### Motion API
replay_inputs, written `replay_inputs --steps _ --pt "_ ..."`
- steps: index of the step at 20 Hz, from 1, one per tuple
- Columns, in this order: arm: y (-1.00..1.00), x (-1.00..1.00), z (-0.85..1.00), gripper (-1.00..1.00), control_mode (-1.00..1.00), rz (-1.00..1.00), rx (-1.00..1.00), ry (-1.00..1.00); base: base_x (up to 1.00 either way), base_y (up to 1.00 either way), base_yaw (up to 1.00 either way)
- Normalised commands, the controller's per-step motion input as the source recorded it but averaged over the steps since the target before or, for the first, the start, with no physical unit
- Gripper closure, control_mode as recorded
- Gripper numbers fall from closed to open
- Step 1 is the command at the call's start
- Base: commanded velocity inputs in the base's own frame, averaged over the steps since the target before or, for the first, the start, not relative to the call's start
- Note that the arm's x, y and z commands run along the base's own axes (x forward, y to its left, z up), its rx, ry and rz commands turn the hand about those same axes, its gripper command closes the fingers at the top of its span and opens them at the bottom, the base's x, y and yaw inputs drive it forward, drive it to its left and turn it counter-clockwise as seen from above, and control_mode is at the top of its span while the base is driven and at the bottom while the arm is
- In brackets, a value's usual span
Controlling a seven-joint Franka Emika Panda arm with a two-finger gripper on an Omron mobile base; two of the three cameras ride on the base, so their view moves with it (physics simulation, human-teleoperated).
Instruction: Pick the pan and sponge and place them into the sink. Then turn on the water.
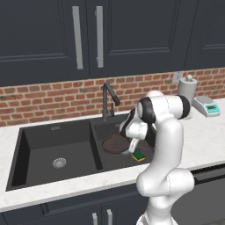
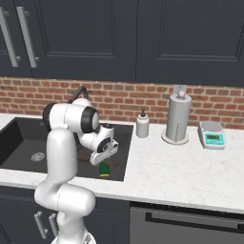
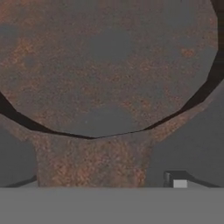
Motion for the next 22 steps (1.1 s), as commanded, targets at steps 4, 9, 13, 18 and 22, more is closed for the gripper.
replay_inputs --steps 4,9,13,18,22 --pt "0.00 -0.50 0.74 -1.00 -1.00 -0.08 0.09 0.00 0.00 0.00 0.00" --pt "0.01 -0.48 0.84 -1.00 -1.00 -0.11 0.07 0.00 0.00 0.00 0.00" --pt "0.00 -0.37 0.78 -1.00 -1.00 -0.13 0.04 0.00 0.00 0.00 0.00" --pt "0.00 -0.45 0.66 -1.00 -1.00 -0.11 0.00 0.00 0.00 0.00 0.00" --pt "0.00 -0.41 0.85 -1.00 -1.00 -0.09 0.00 0.00 0.00 0.00 0.00"
